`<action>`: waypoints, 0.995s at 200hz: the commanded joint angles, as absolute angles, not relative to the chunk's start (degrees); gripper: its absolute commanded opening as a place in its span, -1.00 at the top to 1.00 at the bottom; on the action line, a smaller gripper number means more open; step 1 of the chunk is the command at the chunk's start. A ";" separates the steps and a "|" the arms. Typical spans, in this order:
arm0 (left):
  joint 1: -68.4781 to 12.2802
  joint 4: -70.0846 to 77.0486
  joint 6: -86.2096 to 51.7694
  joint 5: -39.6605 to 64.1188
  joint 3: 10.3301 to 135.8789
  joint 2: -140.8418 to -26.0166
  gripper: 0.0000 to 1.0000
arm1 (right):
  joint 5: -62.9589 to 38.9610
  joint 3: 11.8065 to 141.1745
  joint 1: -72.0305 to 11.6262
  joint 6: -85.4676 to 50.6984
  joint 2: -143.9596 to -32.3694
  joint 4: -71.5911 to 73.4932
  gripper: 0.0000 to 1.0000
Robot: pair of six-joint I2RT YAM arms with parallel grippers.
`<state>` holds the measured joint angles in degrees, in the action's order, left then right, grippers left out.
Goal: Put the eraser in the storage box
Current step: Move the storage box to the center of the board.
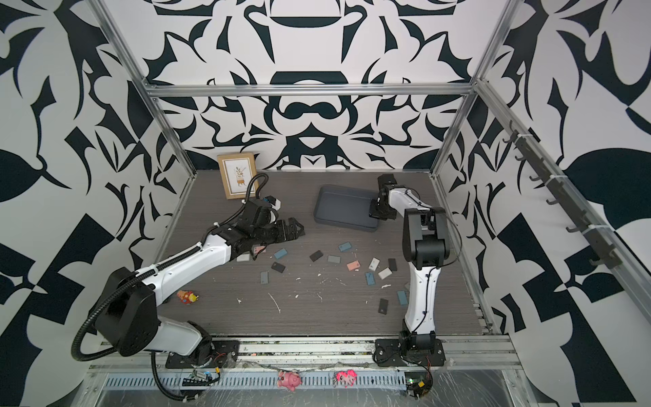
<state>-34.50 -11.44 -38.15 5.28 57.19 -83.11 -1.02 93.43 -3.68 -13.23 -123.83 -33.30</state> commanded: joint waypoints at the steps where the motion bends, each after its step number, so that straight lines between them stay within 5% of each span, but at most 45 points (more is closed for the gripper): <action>1: -34.41 -12.13 -38.72 4.21 55.84 -81.52 -0.98 | 1.34 96.46 -5.00 -7.12 -123.84 -36.47 0.96; 166: -34.35 -11.78 -40.51 5.66 54.64 -81.62 -0.98 | 1.66 87.99 -6.02 -8.33 -117.80 -36.55 0.97; 199: -34.35 -11.00 -41.30 5.74 54.01 -81.21 -0.98 | 1.85 86.53 -6.02 -9.83 -116.41 -35.11 0.71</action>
